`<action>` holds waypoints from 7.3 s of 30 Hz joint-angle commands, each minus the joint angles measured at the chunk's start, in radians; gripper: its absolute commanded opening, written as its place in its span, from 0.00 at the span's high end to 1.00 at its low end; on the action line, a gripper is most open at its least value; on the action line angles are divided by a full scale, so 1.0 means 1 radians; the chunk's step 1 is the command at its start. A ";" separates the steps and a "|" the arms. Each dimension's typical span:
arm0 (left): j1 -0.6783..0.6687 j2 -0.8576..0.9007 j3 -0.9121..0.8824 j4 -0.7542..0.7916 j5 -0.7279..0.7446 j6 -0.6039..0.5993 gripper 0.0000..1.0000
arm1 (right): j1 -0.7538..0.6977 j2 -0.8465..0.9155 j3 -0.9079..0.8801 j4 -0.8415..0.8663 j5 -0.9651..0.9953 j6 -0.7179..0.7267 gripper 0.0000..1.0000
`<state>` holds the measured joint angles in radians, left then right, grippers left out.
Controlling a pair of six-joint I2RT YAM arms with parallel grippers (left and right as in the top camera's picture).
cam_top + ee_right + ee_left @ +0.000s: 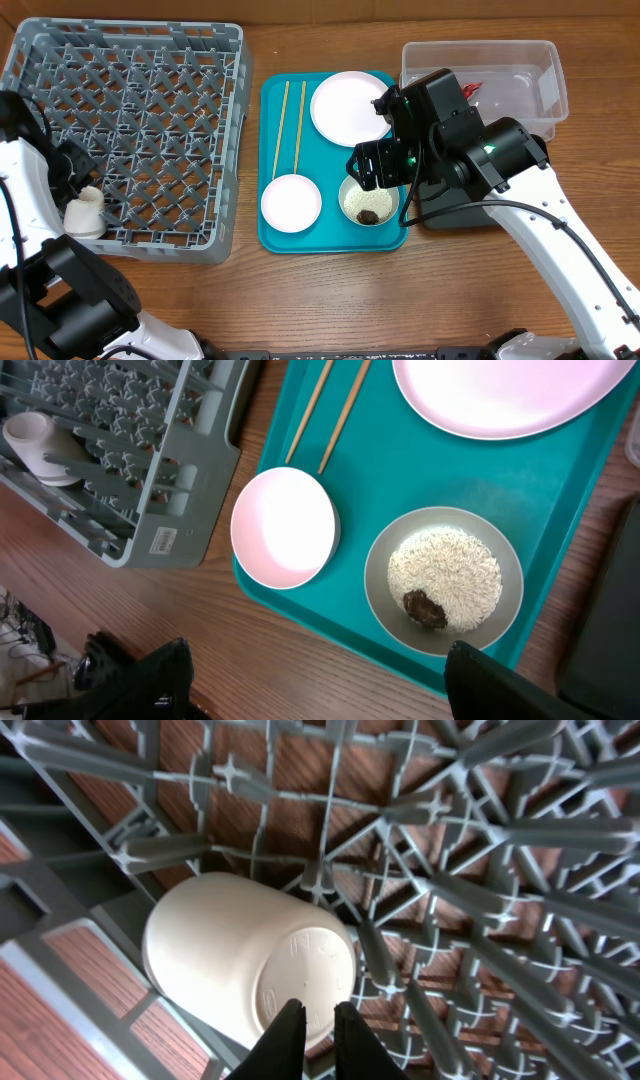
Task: Sort waste into correct bins and load items into the dishwasher
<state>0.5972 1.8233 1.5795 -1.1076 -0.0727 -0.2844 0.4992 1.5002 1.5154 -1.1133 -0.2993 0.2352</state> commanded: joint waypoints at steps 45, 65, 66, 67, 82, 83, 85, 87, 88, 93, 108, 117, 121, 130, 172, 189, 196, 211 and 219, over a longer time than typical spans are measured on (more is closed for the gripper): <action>-0.002 0.000 0.006 -0.145 -0.197 -0.195 0.46 | 0.005 -0.002 -0.005 0.003 0.011 -0.004 0.18; -0.002 0.000 0.006 -0.076 -0.136 -0.172 0.00 | 0.005 -0.002 -0.005 0.004 0.011 -0.004 0.18; -0.002 0.000 0.006 -0.076 -0.136 -0.172 0.00 | 0.005 -0.002 -0.005 0.004 0.011 -0.004 0.18; -0.003 0.001 0.006 -0.077 -0.142 -0.168 0.00 | 0.005 -0.002 -0.005 0.004 0.011 -0.004 0.18; -0.133 0.004 0.000 -0.105 -0.428 -0.264 0.13 | 0.005 -0.002 -0.005 0.007 0.011 -0.004 0.18; -0.133 0.004 0.000 -0.110 -0.434 -0.272 0.13 | 0.005 -0.002 -0.005 0.007 0.011 -0.004 0.18; -0.133 0.004 -0.001 -0.112 -0.433 -0.274 0.16 | 0.005 -0.002 -0.005 0.008 0.011 -0.004 0.18; -0.133 0.004 -0.004 -0.116 -0.433 -0.274 0.19 | 0.005 -0.002 -0.005 0.008 0.011 -0.004 0.18; -0.133 0.004 -0.009 -0.115 -0.434 -0.274 0.19 | 0.005 -0.002 -0.005 0.009 0.011 -0.004 0.18; -0.133 0.004 -0.064 -0.090 -0.436 -0.273 0.19 | 0.005 -0.002 -0.005 0.008 0.011 -0.004 0.18; -0.131 0.005 -0.146 -0.010 -0.455 -0.273 0.39 | 0.005 -0.002 -0.005 0.003 0.011 -0.004 0.18; -0.130 0.005 -0.151 0.001 -0.452 -0.272 0.10 | 0.005 -0.002 -0.005 0.000 0.011 -0.004 0.18; -0.130 0.004 -0.151 -0.018 -0.430 -0.270 0.08 | 0.005 -0.002 -0.005 0.000 0.011 -0.004 0.18; -0.077 0.004 -0.152 -0.040 -0.444 -0.269 0.12 | 0.005 -0.002 -0.005 -0.005 0.011 -0.004 0.18; -0.002 -0.001 -0.102 0.003 -0.192 -0.115 0.50 | 0.005 -0.002 -0.005 -0.003 0.012 -0.005 0.18; 0.044 0.001 -0.089 0.030 -0.117 0.042 0.26 | 0.005 -0.002 -0.005 0.003 0.012 -0.004 0.18; 0.044 0.001 -0.176 0.079 -0.123 0.042 0.26 | 0.005 -0.002 -0.005 0.000 0.011 -0.004 0.18; 0.044 0.000 -0.143 0.048 -0.108 0.022 0.44 | 0.005 -0.002 -0.005 0.000 0.011 -0.005 0.18; 0.045 0.000 -0.048 -0.007 -0.079 0.011 0.37 | 0.005 -0.002 -0.005 0.000 0.012 -0.005 0.18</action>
<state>0.6422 1.8217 1.4807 -1.1049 -0.1791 -0.2588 0.4992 1.5009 1.5154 -1.1183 -0.2985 0.2348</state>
